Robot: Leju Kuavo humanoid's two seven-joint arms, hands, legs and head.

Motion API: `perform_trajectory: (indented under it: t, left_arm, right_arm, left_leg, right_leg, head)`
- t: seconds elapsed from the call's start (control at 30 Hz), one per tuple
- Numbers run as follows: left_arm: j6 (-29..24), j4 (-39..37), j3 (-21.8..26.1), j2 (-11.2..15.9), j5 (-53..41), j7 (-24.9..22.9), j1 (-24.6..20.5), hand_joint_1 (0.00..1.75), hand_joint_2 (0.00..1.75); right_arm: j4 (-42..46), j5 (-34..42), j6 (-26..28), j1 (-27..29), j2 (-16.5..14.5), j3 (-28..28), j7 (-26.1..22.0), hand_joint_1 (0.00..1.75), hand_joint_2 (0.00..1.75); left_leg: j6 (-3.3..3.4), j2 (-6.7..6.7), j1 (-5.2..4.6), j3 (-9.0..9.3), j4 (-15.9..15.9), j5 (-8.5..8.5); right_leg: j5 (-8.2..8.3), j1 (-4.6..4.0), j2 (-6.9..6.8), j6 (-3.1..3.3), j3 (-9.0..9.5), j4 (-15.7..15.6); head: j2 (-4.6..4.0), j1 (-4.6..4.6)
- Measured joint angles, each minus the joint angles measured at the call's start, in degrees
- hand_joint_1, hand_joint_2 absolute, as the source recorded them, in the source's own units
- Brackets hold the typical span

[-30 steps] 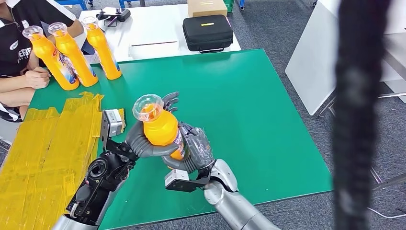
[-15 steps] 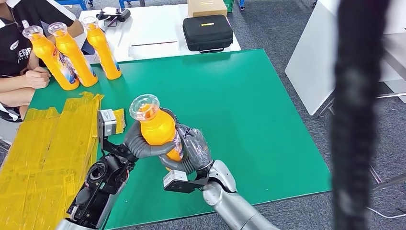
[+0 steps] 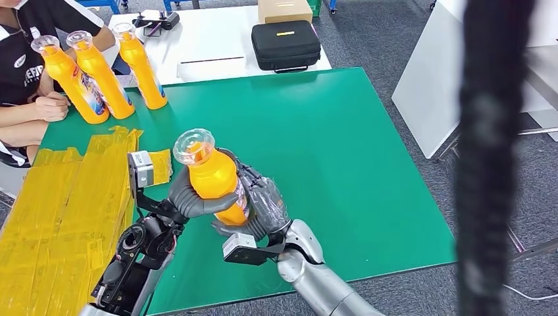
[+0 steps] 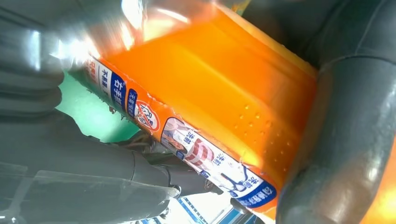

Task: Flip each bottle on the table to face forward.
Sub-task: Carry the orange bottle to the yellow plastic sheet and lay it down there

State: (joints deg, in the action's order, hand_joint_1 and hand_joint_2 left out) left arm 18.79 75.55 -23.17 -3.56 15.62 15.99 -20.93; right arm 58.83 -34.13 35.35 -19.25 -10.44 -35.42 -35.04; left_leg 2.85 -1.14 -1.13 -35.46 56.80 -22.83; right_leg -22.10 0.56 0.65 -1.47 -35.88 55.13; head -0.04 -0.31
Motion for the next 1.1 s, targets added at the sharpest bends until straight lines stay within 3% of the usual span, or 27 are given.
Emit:
perform_trajectory:
  t: [0.43,0.83,0.97,1.1]
  left_arm:
    - [-1.7,2.1,1.2,-0.3,0.7,0.7,0.0,1.75,1.75]
    - [-11.4,1.4,11.1,1.0,-3.2,0.9,-0.2,1.75,1.75]
    - [-18.5,0.5,12.6,1.1,-10.5,2.1,-0.4,1.75,1.75]
    - [-21.8,-0.4,13.2,1.2,-14.2,2.5,-0.9,1.75,1.75]
  right_arm:
    - [8.7,-1.7,-0.1,2.1,1.6,-0.1,1.8,0.00,1.75]
    - [24.1,-3.5,2.8,5.6,4.3,-0.3,2.1,0.00,1.75]
    - [25.9,-3.0,4.1,6.2,4.8,-0.1,1.4,0.00,1.75]
    - [27.2,-3.1,4.3,6.5,5.1,0.0,1.0,0.00,1.75]
  left_leg:
    - [0.00,-0.01,0.00,-0.02,0.0,0.00]
    - [-0.06,0.15,0.04,-0.05,0.0,0.04]
    - [-0.06,0.12,0.03,-0.06,0.0,0.04]
    - [-0.06,0.11,0.03,-0.06,0.0,0.04]
  right_leg:
    - [0.00,0.00,0.00,0.00,0.00,0.0]
    - [0.00,-0.03,0.06,0.02,-0.09,0.0]
    - [0.00,-0.02,0.06,0.02,-0.10,0.0]
    - [0.00,-0.03,0.05,0.02,-0.10,0.0]
  head:
    - [0.00,0.01]
    - [0.00,0.01]
    - [0.00,0.01]
    - [0.00,0.00]
